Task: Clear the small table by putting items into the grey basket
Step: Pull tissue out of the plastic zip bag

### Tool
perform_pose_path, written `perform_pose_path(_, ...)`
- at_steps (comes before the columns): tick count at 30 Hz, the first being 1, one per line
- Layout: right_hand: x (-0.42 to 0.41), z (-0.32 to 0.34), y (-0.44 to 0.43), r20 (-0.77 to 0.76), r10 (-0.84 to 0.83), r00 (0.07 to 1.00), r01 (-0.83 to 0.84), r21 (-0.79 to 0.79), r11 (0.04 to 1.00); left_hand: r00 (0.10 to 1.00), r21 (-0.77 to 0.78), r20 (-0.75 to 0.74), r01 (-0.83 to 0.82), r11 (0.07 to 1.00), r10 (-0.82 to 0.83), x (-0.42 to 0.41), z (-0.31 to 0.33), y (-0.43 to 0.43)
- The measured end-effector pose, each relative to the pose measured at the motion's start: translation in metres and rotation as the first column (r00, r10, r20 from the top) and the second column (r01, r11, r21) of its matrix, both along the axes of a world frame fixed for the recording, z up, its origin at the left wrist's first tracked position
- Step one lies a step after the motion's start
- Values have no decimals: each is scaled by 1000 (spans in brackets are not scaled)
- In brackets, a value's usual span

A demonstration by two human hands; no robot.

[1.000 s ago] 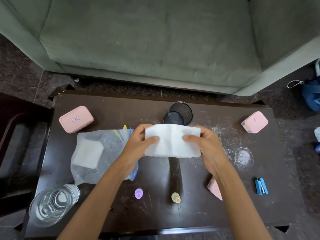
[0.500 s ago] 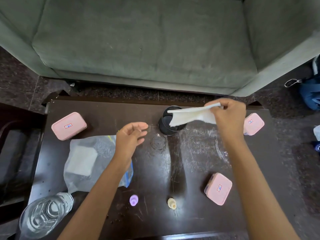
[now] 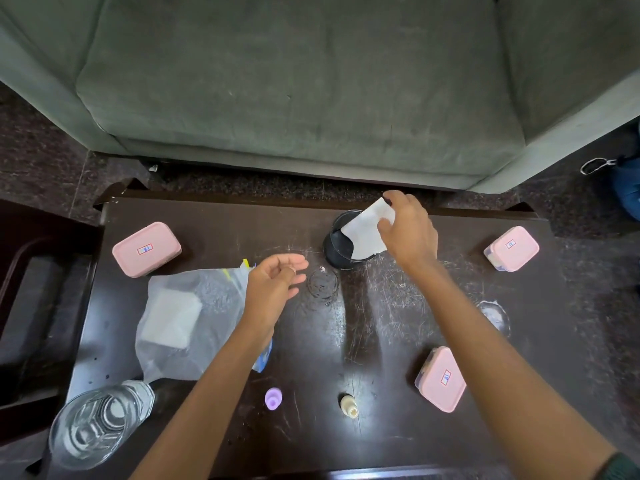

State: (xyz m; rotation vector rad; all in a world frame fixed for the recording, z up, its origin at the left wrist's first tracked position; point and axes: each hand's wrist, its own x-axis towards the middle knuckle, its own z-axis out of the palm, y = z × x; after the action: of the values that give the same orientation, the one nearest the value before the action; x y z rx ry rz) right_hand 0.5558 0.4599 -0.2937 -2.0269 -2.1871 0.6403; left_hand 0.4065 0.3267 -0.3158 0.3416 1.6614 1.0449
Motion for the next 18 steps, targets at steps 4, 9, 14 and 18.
perform_pose_path(4,5,3,-4,-69,-11,998,11,-3,1000,1000,12,-12,20,1000,-19,-1,2,-4)
perform_pose_path(9,-4,14,-38,104,50,993,-80,315,946,991,61,-90,106,992,-100,-10,7,-10)
perform_pose_path(14,-50,4,-97,113,227,967,-253,382,889,941,98,-247,260,961,-230,-45,15,-40)
perform_pose_path(18,-84,-9,-148,59,349,935,-347,351,870,829,-18,-439,378,926,-347,-82,24,-91)
